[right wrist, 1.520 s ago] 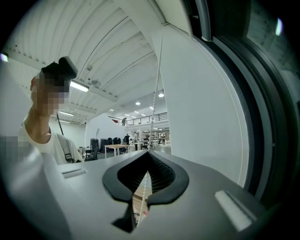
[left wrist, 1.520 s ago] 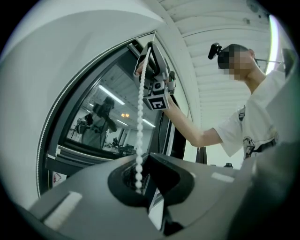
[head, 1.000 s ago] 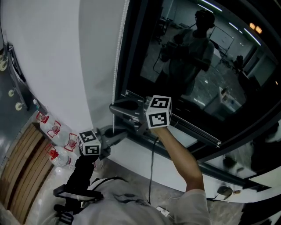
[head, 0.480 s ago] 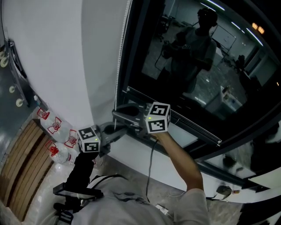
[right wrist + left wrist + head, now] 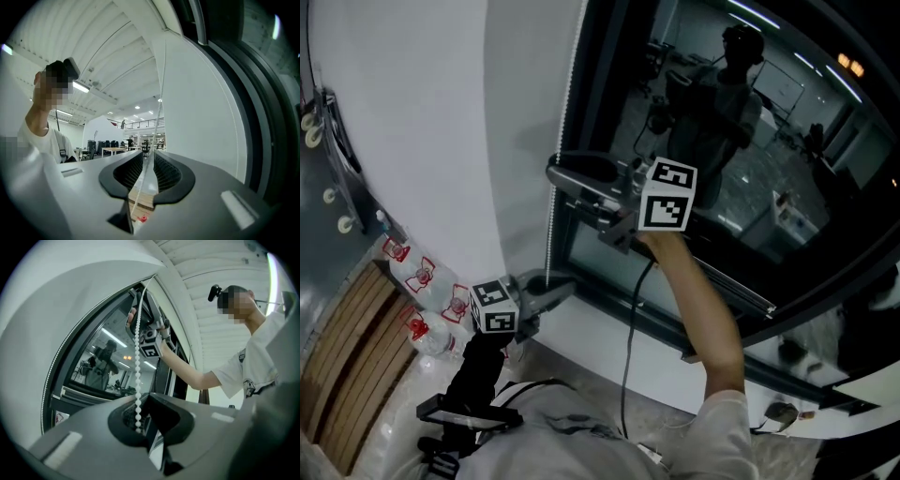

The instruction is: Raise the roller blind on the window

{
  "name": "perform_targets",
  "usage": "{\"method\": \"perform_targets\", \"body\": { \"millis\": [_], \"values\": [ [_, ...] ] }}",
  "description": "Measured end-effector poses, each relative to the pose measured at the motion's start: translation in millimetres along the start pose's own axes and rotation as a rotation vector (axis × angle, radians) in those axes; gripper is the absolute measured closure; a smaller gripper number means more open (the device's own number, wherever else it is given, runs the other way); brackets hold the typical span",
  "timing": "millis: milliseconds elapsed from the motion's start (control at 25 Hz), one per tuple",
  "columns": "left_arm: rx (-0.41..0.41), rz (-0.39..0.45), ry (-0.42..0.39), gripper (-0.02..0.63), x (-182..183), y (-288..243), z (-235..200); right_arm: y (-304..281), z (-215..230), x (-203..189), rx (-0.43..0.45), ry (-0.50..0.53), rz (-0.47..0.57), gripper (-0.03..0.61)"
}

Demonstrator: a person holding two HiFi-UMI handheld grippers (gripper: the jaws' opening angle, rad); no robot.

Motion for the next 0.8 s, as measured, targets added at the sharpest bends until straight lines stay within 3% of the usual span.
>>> {"method": "perform_targets", "body": {
  "millis": [480,800],
  "values": [
    [0.010,-0.009,-0.005,0.615,0.4,-0.9,-2.3,16.1,2.7,120.3,-0.024,0.183,0.066,0.505],
    [0.010,-0.012,-0.008,0.615,1.2,-1.3,-4.3,19.3,-2.0,147.8,-0.024,0.223,0.076,0.537]
  ]
}}
Point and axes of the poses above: the fingertips, and each gripper's own axes: y backward along the fingers, z to its right, x out of its top, the point moved 6 cm from there along y, backward along the fingers, and after that the axes turned 10 degrees about -z, right-handed, at the moved point
